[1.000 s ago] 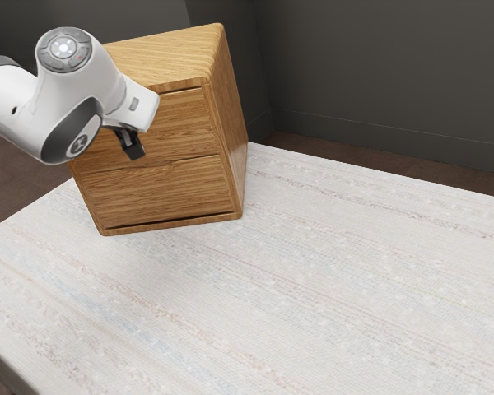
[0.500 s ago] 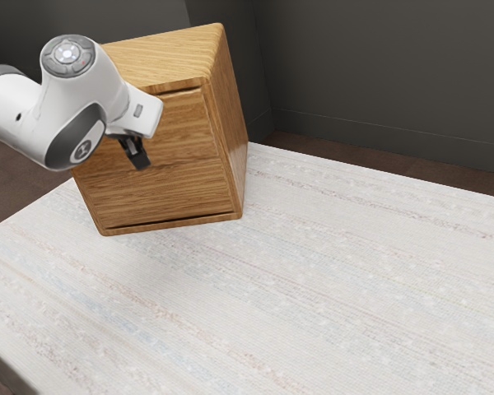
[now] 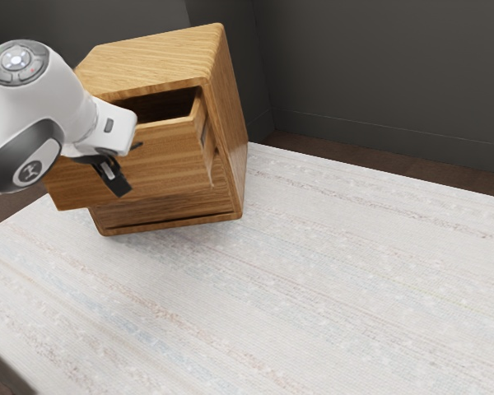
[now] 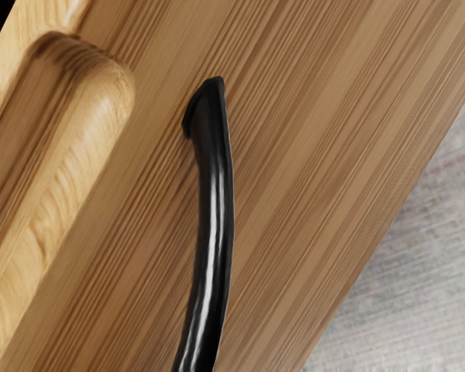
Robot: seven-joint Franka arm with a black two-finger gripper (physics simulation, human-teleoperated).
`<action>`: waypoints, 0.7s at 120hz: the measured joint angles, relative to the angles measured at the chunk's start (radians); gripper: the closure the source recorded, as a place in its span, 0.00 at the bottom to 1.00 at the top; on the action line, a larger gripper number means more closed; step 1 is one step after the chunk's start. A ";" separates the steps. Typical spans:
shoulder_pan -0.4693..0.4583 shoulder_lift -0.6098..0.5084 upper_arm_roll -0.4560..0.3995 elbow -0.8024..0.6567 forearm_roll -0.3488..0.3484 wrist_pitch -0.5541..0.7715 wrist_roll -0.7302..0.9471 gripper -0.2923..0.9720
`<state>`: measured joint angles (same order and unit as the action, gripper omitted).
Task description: Pull the drawer handle with one arm to open the drawer
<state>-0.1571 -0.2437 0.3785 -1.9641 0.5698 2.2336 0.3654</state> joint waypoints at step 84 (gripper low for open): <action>0.009 -0.313 -0.232 -0.178 0.061 -0.136 -0.171 0.30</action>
<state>-0.1484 -0.5566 0.1466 -2.1423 0.6311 2.0972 0.1941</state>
